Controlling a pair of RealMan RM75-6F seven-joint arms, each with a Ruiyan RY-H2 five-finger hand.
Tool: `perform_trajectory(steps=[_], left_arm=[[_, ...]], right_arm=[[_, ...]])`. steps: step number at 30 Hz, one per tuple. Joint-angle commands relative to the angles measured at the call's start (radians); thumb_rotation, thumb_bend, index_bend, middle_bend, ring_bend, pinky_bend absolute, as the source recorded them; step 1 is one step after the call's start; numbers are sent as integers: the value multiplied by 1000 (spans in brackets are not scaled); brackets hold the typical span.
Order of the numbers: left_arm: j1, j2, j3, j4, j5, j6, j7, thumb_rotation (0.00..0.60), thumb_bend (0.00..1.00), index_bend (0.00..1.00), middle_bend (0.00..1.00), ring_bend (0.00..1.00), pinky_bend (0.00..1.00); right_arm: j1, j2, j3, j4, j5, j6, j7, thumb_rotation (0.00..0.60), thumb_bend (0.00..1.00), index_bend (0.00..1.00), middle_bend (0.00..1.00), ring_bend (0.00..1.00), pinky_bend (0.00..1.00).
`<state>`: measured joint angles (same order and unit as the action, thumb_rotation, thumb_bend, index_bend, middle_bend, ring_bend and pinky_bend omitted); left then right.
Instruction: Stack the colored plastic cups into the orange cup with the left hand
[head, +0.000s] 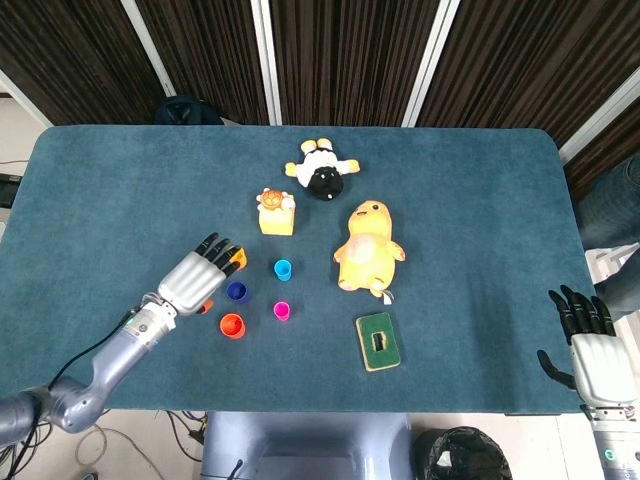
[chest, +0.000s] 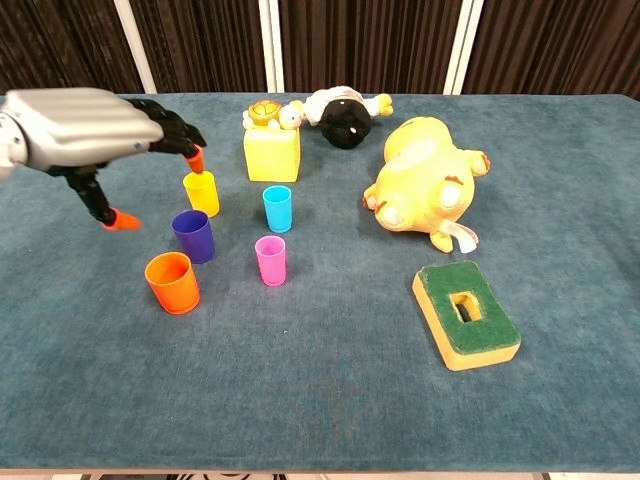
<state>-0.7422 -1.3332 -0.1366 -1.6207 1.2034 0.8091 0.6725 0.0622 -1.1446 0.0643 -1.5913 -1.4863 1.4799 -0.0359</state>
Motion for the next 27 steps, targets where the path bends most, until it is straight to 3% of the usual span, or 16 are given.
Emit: perform_trajectory(steps=[1, 27], left_arm=[[-14, -32, 7, 26, -8, 1, 13, 600, 205, 257, 77, 0, 0], [-57, -144, 44, 120, -15, 33, 39, 600, 255, 413, 123, 0, 0]], right_arm=[[0, 0, 1, 1, 2, -1, 2, 600, 372, 60, 44, 72, 36], [3, -2, 1, 5, 9, -11, 1, 600, 373, 60, 43, 72, 36]])
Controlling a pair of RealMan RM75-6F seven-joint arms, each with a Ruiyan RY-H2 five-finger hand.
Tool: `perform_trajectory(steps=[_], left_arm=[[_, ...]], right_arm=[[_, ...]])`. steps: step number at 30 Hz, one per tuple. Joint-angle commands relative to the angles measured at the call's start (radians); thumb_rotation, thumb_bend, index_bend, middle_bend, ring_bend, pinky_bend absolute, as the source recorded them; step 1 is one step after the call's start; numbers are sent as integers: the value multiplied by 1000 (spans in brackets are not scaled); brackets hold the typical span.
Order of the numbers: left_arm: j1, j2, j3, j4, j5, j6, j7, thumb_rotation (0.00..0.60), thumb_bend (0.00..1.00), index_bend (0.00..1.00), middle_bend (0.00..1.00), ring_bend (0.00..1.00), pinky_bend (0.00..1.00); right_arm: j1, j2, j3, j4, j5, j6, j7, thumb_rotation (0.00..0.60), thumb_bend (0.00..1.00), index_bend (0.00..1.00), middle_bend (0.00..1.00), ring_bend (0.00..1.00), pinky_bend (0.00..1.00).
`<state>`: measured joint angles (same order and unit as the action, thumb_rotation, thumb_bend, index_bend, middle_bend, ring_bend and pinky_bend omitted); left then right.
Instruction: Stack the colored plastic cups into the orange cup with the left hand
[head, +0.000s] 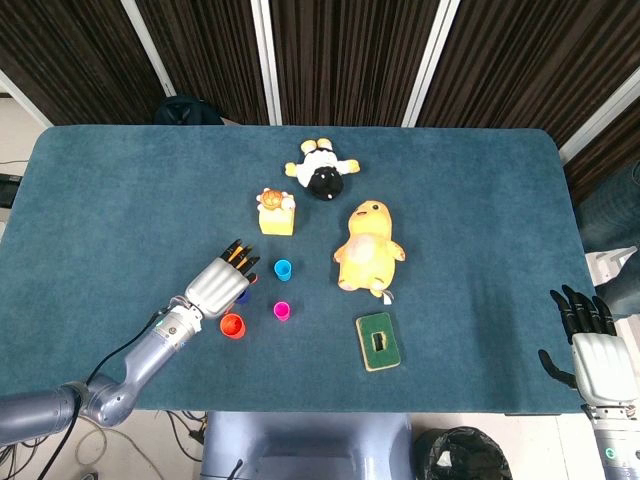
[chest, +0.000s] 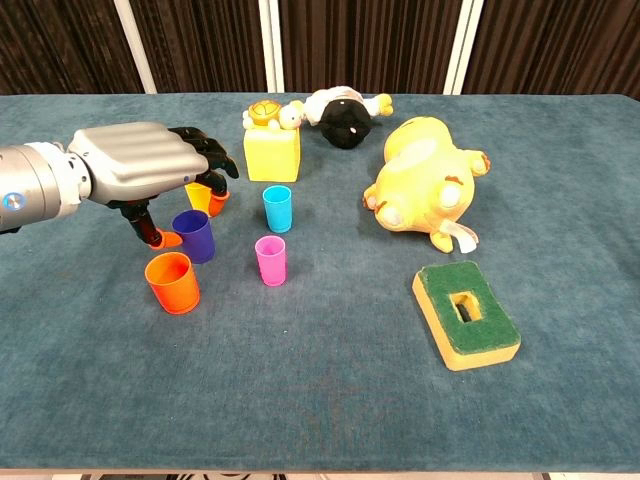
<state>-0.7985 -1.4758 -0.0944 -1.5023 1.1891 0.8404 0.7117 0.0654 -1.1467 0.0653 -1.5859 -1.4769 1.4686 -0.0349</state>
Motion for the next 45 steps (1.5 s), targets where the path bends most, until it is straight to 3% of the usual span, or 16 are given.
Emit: perform_trajectory(steps=[1, 16, 19, 26, 33, 45], left_arm=[[0, -2, 3, 4, -1, 3, -1, 600, 255, 416, 123, 0, 0], [-10, 7, 7, -10, -3, 23, -6, 600, 345, 516, 167, 0, 0], [-10, 30, -5, -47, 9, 45, -13, 600, 343, 510, 166, 0, 0], [-5, 165, -21, -254, 52, 97, 10, 600, 328, 490, 165, 0, 0], [22, 315, 29, -439, 50, 103, 66, 600, 322, 481, 164, 0, 0], [63, 376, 87, -477, 107, 127, 51, 600, 321, 480, 164, 0, 0]], right_arm=[[0, 0, -1, 0, -1, 0, 0, 600, 373, 60, 43, 72, 36], [3, -2, -1, 2, 2, -7, -1, 600, 372, 60, 44, 72, 36], [2, -1, -1, 1, 2, -5, 0, 600, 372, 60, 44, 72, 36], [3, -2, -3, 0, -2, -7, -1, 600, 373, 59, 43, 72, 36], [1, 0, -6, -7, -9, -1, -2, 600, 372, 60, 43, 71, 36], [3, -2, -6, -6, -6, -6, -4, 600, 372, 59, 44, 72, 36]])
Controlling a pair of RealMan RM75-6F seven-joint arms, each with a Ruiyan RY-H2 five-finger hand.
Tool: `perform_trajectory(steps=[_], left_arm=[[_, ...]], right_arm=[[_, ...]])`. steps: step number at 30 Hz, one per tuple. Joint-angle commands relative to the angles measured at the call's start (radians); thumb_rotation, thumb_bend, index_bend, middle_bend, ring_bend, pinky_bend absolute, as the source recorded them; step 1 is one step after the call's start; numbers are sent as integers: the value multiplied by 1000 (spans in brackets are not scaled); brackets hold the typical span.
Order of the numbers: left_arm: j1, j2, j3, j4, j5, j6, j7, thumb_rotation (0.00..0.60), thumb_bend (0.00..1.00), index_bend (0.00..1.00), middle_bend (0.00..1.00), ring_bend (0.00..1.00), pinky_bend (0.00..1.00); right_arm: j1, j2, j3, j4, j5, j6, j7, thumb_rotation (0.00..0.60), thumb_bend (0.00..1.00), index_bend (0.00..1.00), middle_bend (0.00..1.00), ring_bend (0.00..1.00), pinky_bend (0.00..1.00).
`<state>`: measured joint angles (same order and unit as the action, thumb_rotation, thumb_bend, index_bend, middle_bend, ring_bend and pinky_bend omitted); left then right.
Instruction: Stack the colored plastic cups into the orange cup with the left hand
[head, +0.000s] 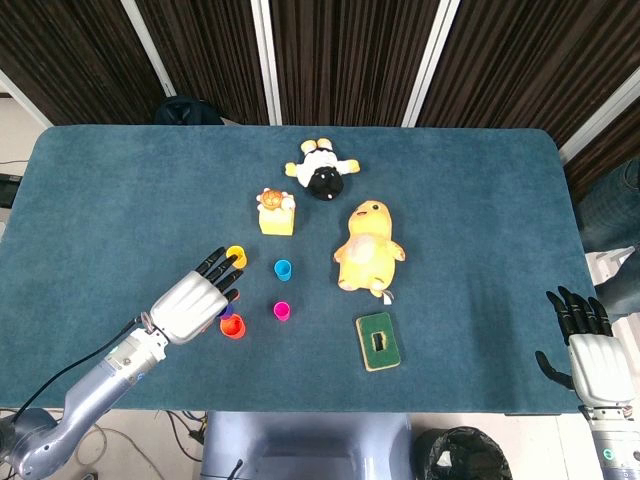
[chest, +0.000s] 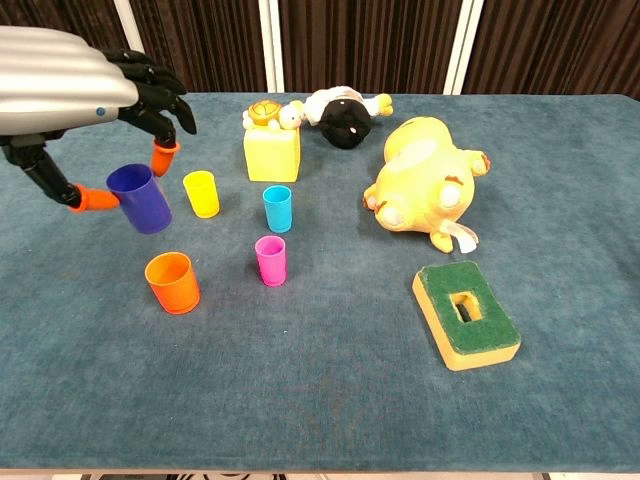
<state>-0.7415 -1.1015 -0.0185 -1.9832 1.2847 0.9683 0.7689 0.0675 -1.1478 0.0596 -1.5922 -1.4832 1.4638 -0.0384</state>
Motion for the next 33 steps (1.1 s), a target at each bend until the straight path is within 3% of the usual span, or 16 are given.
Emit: perform_trajectory(steps=[1, 27, 33], left_arm=[[8, 0, 17, 9, 19, -4, -11, 600, 321, 480, 164, 0, 0], [-5, -119, 28, 130, 48, -44, -56, 600, 312, 437, 163, 0, 0], [-12, -138, 30, 143, 40, -54, -36, 600, 304, 357, 150, 0, 0]], right_arm=[[1, -1, 0, 1, 1, -2, -2, 600, 372, 60, 44, 72, 36], [-2, 5, 3, 2, 2, 6, 12, 600, 372, 60, 43, 72, 36], [-4, 7, 6, 2, 5, 9, 14, 600, 372, 60, 44, 72, 36]])
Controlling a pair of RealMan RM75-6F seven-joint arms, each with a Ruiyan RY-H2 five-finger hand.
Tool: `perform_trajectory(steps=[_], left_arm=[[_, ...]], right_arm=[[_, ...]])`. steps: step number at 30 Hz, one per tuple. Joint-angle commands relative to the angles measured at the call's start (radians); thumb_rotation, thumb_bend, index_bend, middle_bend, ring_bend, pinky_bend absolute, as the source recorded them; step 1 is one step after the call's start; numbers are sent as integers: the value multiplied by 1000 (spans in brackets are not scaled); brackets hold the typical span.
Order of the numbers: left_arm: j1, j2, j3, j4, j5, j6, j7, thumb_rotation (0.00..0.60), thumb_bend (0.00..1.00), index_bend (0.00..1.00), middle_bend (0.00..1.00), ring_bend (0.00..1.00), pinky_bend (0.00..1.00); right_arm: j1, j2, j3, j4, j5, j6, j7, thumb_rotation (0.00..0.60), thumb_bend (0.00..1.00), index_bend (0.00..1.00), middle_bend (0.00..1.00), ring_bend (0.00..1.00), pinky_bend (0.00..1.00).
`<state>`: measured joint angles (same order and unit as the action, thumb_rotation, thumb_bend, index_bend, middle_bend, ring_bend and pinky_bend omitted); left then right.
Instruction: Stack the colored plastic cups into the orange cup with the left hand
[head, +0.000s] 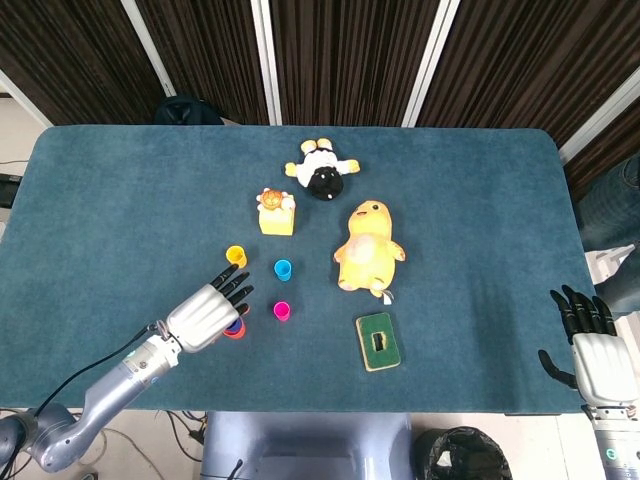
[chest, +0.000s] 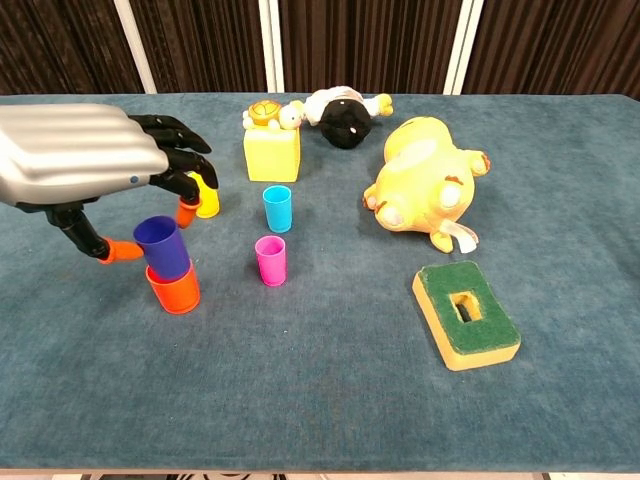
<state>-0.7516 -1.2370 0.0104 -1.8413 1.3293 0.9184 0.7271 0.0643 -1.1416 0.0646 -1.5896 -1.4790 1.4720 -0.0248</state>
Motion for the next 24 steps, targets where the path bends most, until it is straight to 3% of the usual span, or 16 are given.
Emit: perform_trajectory(steps=[1, 6, 12, 18, 24], left_arm=[[-4, -2, 2, 0, -10, -7, 11, 600, 304, 337, 147, 0, 0], [-7, 6, 6, -11, -25, -14, 29, 600, 276, 261, 140, 0, 0], [-4, 17, -9, -26, -32, 9, 24, 600, 275, 252, 141, 0, 0], [5, -8, -62, 41, -70, 64, -15, 600, 264, 236, 133, 0, 0], [-48, -35, -136, 138, -220, -5, -43, 600, 260, 231, 129, 0, 0]], right_arm=[[-1, 1, 1, -1, 1, 1, 1, 600, 372, 60, 44, 72, 36], [-1, 2, 0, -1, 0, 1, 3, 600, 372, 60, 44, 72, 36], [-1, 2, 0, -1, -2, 2, 2, 600, 372, 59, 43, 71, 36], [0, 0, -1, -2, -3, 0, -1, 600, 373, 60, 44, 71, 36], [3, -2, -4, 0, -3, -7, -7, 600, 372, 59, 43, 72, 36]])
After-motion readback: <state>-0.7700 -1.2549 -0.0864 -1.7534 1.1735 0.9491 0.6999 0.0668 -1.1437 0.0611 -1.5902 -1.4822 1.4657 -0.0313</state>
